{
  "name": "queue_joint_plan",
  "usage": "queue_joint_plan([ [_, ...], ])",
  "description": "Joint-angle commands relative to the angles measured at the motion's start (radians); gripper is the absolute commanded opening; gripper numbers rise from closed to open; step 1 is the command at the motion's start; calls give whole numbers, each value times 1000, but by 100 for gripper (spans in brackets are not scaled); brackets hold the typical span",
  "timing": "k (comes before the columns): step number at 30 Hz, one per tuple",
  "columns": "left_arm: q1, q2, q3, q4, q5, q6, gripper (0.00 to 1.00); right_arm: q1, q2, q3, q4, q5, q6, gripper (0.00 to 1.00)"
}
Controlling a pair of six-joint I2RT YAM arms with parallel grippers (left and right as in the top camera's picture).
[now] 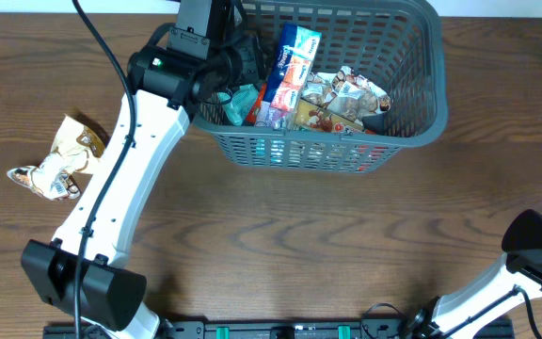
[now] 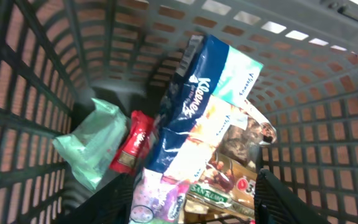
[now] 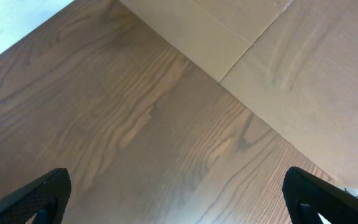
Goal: Pack container
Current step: 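Carry the wipes pack over the basket and drop it inside, then withdraw the left gripper toward the crumpled snack bag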
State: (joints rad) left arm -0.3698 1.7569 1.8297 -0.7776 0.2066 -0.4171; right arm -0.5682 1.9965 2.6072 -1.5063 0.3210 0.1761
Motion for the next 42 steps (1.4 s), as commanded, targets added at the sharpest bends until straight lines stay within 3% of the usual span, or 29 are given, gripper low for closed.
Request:
queue_joint_plan([
  [1, 30, -16, 53, 4, -36, 21, 52, -7, 9, -5, -2, 3, 10, 99],
  [10, 171, -24, 318, -108, -74, 111, 55, -7, 9, -5, -2, 3, 10, 99],
  [15, 262, -26, 510, -289, -221, 179, 60, -7, 9, -5, -2, 3, 10, 99],
  [20, 373, -27, 562, -494, -358, 179, 60, -7, 9, -5, -2, 3, 10, 99],
  [27, 559, -24, 554, -636, -358, -119, 60, -7, 9, -5, -2, 3, 10, 99],
  [36, 704, -7, 517, -646, -357, -492, 61, -7, 9, -5, -2, 3, 10, 99],
  [40, 708, 36, 465, -633, -385, -476, 61, -7, 9, -5, -2, 3, 10, 99],
  [42, 708, 73, 448, -618, -429, -384, 61, -7, 9, -5, -2, 3, 10, 99],
])
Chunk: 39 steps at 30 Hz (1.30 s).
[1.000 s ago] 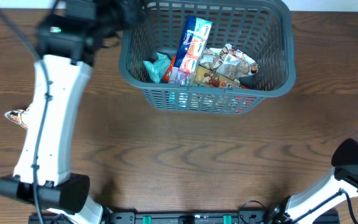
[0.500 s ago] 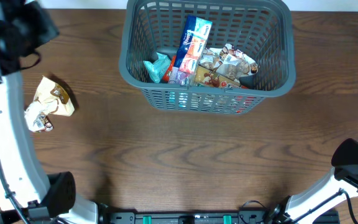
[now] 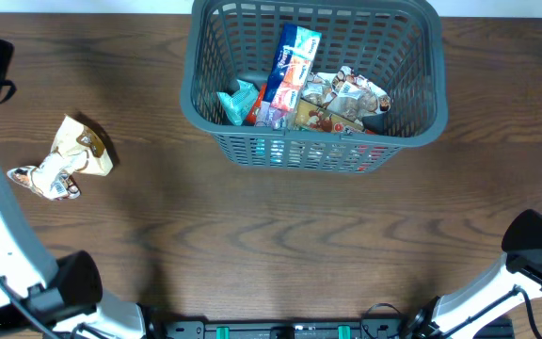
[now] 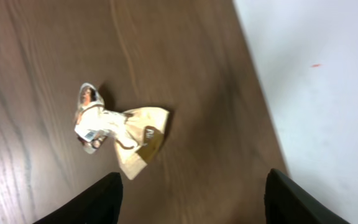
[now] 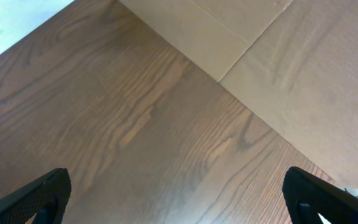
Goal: Pack container
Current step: 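Withdraw the left gripper toward the crumpled snack bag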
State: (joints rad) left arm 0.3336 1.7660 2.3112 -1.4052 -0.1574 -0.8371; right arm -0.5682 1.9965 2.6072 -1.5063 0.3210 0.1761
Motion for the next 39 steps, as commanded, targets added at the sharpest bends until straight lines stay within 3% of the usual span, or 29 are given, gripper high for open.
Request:
queue_joint_plan([
  [1, 7, 92, -35, 24, -88, 134, 61, -7, 9, -5, -2, 3, 10, 99],
  [7, 12, 212, -35, 84, -90, 615, 61, -7, 9, -5, -2, 3, 10, 99],
  [14, 37, 256, -35, 136, -95, 706, 61, -7, 9, -5, -2, 3, 11, 99],
  [18, 76, 256, -35, 124, -129, 696, 61, -7, 9, -5, -2, 3, 10, 99],
  [21, 109, 256, -35, 77, -128, 555, 61, -7, 9, -5, -2, 3, 10, 99],
  [26, 150, 256, -45, -35, -99, 119, 61, -7, 9, -5, -2, 3, 11, 99],
  [33, 152, 256, -172, -15, 111, -325, 61, -7, 9, -5, -2, 3, 10, 99],
  [39, 152, 256, -357, 140, 238, -454, 61, -7, 9, -5, -2, 3, 10, 99],
])
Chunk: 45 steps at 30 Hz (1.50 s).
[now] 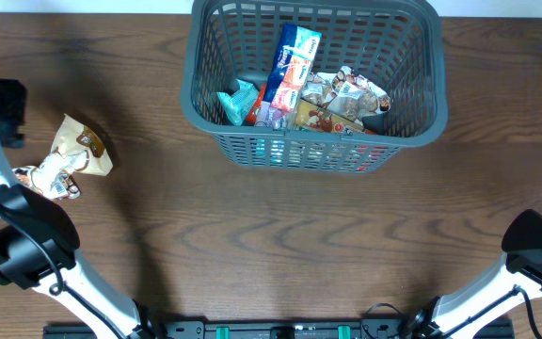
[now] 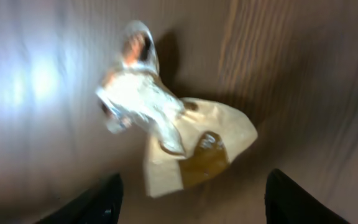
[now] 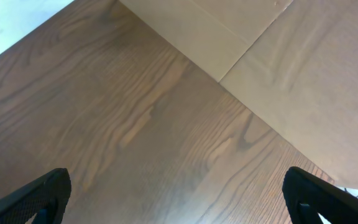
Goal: Pack container
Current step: 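Withdraw the left gripper toward the crumpled snack bag, then grasp the crumpled paper snack bag with the left gripper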
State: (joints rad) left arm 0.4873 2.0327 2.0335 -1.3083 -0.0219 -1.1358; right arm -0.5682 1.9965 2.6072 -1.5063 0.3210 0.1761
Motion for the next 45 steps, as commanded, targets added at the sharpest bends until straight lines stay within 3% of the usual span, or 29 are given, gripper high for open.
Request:
queue_joint_plan([
  [1, -2, -10, -112, 74, 105, -159, 61, -7, 9, -5, -2, 3, 10, 99],
  [5, 1, -10, -220, 167, 106, -165, 62, -7, 9, -5, -2, 3, 10, 99],
  [9, 1, -10, -310, 219, 132, -235, 80, -7, 9, -5, -2, 3, 10, 99],
  [18, 5, -10, -460, 349, 197, -262, 86, -7, 9, -5, -2, 3, 10, 99],
  [24, 10, -10, -474, 402, 175, -243, 99, -7, 9, -5, -2, 3, 10, 99],
  [34, 27, -10, -474, 454, 122, -198, 99, -7, 9, -5, -2, 3, 10, 99],
  [45, 64, -10, -474, 451, 114, -292, 99, -7, 9, -5, -2, 3, 10, 99],
])
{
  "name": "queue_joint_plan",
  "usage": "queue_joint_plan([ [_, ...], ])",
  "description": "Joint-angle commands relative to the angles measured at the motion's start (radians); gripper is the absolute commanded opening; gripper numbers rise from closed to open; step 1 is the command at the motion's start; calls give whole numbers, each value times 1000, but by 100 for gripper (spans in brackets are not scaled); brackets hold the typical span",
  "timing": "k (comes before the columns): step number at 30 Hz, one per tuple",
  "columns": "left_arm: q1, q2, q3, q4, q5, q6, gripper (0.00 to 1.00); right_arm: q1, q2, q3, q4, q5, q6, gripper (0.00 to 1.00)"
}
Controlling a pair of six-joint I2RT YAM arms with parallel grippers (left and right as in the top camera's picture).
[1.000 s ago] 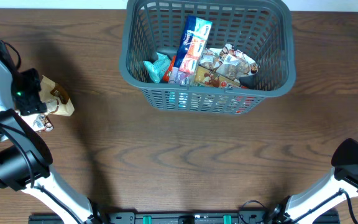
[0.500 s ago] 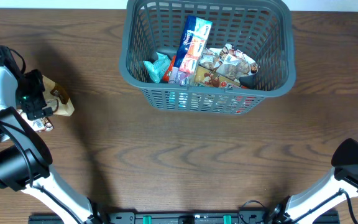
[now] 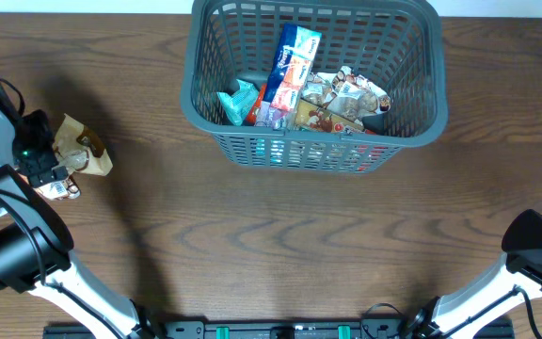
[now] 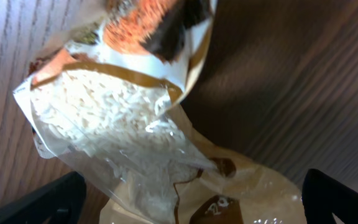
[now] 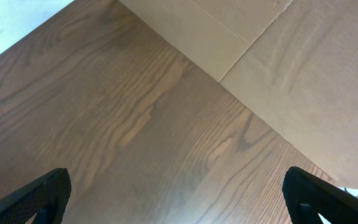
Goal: Pack container
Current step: 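Grasp the crumpled paper snack bag with the left gripper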
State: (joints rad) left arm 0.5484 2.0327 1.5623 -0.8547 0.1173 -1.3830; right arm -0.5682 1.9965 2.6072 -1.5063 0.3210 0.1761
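Observation:
A crumpled bag of rice (image 3: 85, 149), tan with a clear window, lies on the wooden table at the far left. In the left wrist view the rice bag (image 4: 117, 118) fills the frame. My left gripper (image 4: 191, 208) is open low over it, one finger on each side of the tan end. Overhead, the left gripper (image 3: 38, 155) covers the bag's left half. The grey mesh basket (image 3: 313, 141) stands at the top centre. My right gripper (image 5: 179, 199) is open over bare wood with nothing between its fingers.
The basket holds a blue Kleenex pack (image 3: 294, 52), a teal packet (image 3: 238, 102) and several snack bags (image 3: 342, 99). The right arm (image 3: 537, 250) sits at the table's lower right corner. A pale board (image 5: 303, 74) lies beyond the table edge in the right wrist view.
My left gripper has come down from beside and above the rice bag to close over it, and the bag now fills its view. The bag, basket and right arm have not moved.
My left gripper was open inside the basket above the packed items. Then it was out at the far left of the table, looking down at the rice bag from a distance. It then hung nearer the bag, and now straddles it, open.

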Motion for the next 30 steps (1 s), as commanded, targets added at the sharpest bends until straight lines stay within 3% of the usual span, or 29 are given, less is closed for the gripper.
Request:
queue_joint_plan([
  [1, 3, -10, -3, -2, -25, -59, 99, -7, 9, -5, -2, 3, 10, 99],
  [12, 3, -10, -22, 4, -28, -94, 99, -7, 9, -5, -2, 3, 10, 99],
  [30, 32, -10, -232, 137, -51, -100, 99, -7, 9, -5, -2, 3, 10, 99],
])
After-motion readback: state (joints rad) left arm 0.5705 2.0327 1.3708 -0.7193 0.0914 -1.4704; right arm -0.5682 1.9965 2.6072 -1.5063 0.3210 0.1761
